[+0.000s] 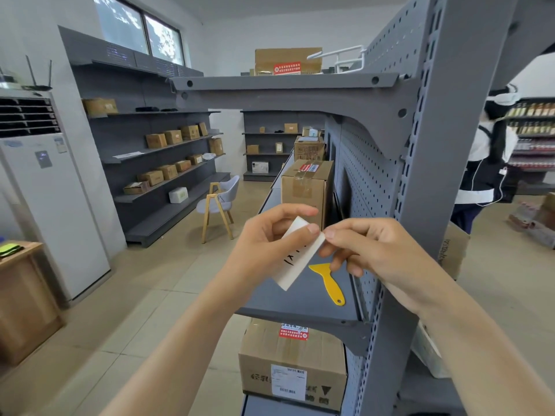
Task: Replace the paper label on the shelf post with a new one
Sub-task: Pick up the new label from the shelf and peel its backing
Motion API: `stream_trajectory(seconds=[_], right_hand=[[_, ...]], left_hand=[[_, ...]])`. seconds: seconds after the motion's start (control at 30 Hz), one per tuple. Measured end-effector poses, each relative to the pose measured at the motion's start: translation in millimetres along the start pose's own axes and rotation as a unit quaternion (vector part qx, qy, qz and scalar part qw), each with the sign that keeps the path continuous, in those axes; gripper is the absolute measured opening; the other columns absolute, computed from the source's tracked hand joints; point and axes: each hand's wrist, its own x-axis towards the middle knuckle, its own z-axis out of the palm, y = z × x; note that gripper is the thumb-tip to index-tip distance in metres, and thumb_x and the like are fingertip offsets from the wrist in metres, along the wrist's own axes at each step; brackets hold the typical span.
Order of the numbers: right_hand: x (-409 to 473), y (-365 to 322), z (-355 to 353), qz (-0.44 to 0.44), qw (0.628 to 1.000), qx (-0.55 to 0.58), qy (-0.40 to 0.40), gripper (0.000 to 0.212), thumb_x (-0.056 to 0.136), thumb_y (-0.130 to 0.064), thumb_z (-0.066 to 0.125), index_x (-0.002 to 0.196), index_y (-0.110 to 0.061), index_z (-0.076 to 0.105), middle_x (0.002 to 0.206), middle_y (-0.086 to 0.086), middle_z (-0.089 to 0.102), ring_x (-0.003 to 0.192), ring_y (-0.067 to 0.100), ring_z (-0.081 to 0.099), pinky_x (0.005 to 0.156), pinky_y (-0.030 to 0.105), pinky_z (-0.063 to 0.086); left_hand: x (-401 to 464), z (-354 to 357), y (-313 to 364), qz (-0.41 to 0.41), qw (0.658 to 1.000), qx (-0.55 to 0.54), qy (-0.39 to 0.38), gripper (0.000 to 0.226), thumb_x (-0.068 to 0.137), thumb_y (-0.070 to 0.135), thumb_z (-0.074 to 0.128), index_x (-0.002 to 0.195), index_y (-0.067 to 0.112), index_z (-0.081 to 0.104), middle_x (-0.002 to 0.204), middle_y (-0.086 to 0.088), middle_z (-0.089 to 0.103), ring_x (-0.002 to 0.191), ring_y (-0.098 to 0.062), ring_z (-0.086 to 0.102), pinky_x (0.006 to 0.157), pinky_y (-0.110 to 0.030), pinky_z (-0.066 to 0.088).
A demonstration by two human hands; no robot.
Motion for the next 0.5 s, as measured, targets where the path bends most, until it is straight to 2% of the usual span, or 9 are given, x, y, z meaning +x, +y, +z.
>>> stream_trajectory(seconds=[0.13,0.23,0.37,0.5], right_hand=[[-3.5,1.1,-0.7,-0.015,1.000,-0.006,-0.013,0.016,0.098,-0.018,0.063,0.095,-0.012,0.078,0.074,0.000,0.075,0.061,0.012,0.069,0.043,0.018,0.042],[-4.9,3.7,-1.5,-0.031,0.999,-0.009,-0.009,0.015,0.098,-0.017,0.063,0.095,-0.012,0.077,0.074,0.000,0.075,0.062,0.012,0.069,0.042,0.018,0.043],[-5.8,6.5,-2.8,-0.042,0.999,-0.016,0.005,0.015,0.098,-0.014,0.063,0.095,-0.011,0.077,0.074,0.000,0.076,0.062,0.012,0.069,0.043,0.019,0.044],[-6.5,7.3,-2.1,-0.047,0.999,-0.019,0.015,0.016,0.099,-0.014,0.063,0.093,-0.011,0.078,0.073,-0.001,0.076,0.061,0.012,0.068,0.043,0.019,0.044]], left_hand=[[-0.9,1.6,0.7,-0.005,1.000,-0.015,-0.003,0.030,0.079,0.037,0.071,0.109,0.035,0.069,0.084,-0.014,0.075,0.076,-0.018,0.066,0.068,-0.022,0.052],[-1.1,4.6,-0.3,-0.007,1.000,-0.014,-0.009,0.028,0.085,0.033,0.071,0.113,0.033,0.068,0.088,-0.018,0.076,0.079,-0.020,0.066,0.071,-0.024,0.051],[0.3,7.1,-1.7,-0.010,1.000,-0.019,-0.015,0.024,0.090,0.025,0.070,0.114,0.032,0.067,0.083,-0.005,0.075,0.078,-0.017,0.066,0.072,-0.024,0.051],[1.1,7.5,-1.7,-0.004,1.000,-0.013,-0.020,0.028,0.088,0.029,0.070,0.115,0.032,0.067,0.082,-0.006,0.075,0.078,-0.019,0.067,0.077,-0.031,0.052]])
